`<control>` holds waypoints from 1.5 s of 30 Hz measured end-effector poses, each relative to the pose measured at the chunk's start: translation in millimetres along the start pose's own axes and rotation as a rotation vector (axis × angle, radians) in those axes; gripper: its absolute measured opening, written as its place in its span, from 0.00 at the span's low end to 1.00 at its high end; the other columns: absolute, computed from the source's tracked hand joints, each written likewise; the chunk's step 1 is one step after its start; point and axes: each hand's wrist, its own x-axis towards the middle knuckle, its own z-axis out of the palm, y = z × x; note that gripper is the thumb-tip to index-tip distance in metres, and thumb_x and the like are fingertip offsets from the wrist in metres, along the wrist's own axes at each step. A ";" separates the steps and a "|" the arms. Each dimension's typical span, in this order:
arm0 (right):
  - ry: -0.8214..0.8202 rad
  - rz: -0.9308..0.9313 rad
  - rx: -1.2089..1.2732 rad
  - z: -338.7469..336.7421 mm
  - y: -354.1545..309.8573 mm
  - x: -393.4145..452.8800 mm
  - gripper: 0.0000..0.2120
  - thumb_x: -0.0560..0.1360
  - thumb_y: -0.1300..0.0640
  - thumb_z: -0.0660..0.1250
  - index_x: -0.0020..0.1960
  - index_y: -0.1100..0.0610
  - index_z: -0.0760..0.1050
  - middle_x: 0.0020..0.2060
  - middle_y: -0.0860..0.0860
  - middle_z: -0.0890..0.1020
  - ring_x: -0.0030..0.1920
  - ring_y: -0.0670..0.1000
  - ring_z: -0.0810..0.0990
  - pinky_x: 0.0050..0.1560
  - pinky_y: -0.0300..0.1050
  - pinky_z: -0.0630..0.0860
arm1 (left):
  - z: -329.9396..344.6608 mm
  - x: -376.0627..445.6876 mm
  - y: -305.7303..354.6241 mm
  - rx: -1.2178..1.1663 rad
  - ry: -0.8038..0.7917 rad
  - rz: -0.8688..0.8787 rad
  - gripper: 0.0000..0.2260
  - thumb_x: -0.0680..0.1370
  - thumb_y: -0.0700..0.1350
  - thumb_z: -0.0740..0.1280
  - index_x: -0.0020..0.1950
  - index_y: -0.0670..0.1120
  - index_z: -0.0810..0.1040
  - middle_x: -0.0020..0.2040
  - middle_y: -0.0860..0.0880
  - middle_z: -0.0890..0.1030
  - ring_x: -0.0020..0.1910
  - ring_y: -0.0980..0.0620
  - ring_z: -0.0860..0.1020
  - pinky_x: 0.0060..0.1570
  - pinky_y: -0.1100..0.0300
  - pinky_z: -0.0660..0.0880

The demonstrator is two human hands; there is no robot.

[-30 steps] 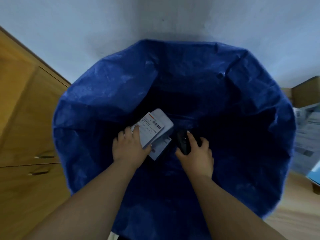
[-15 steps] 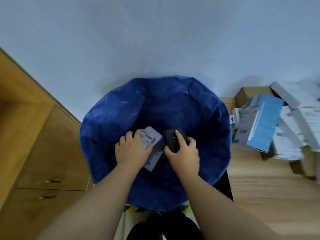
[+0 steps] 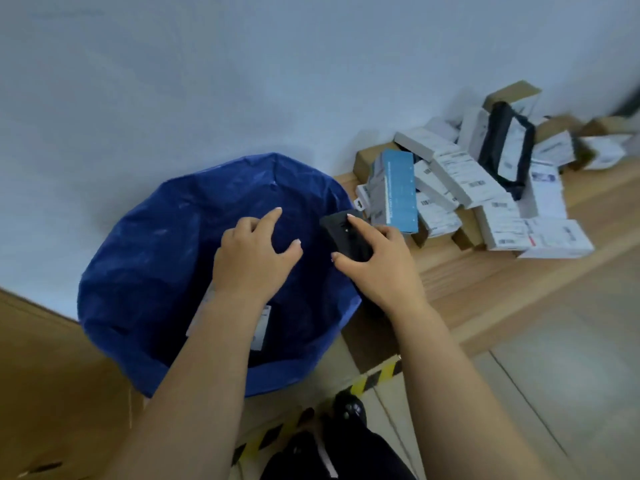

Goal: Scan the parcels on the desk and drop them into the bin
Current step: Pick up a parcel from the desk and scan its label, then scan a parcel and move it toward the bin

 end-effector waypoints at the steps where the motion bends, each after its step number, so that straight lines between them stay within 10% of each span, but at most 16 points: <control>1: 0.025 0.025 0.000 -11.3 6.1 -5.3 0.33 0.72 0.41 0.73 0.74 0.37 0.66 0.67 0.48 0.68 0.64 0.49 0.73 0.65 0.48 0.72 | 1.5 -1.4 11.3 -0.019 -0.015 0.058 0.29 0.78 0.60 0.64 0.77 0.58 0.62 0.69 0.48 0.69 0.66 0.44 0.67 0.61 0.50 0.68; 18: 0.595 0.362 0.089 -223.1 162.6 -112.4 0.32 0.71 0.44 0.72 0.73 0.36 0.68 0.60 0.44 0.71 0.55 0.45 0.73 0.47 0.37 0.66 | 98.4 -45.2 261.8 -0.104 -0.285 0.598 0.28 0.78 0.60 0.63 0.77 0.59 0.61 0.70 0.47 0.68 0.71 0.45 0.64 0.66 0.48 0.65; 45: 0.714 0.429 0.137 -557.7 473.2 -22.6 0.31 0.73 0.47 0.72 0.75 0.41 0.68 0.59 0.47 0.71 0.53 0.43 0.70 0.41 0.24 0.60 | 360.8 -41.7 707.8 -0.113 -0.287 0.685 0.30 0.77 0.61 0.63 0.78 0.60 0.59 0.71 0.47 0.67 0.69 0.44 0.65 0.65 0.47 0.65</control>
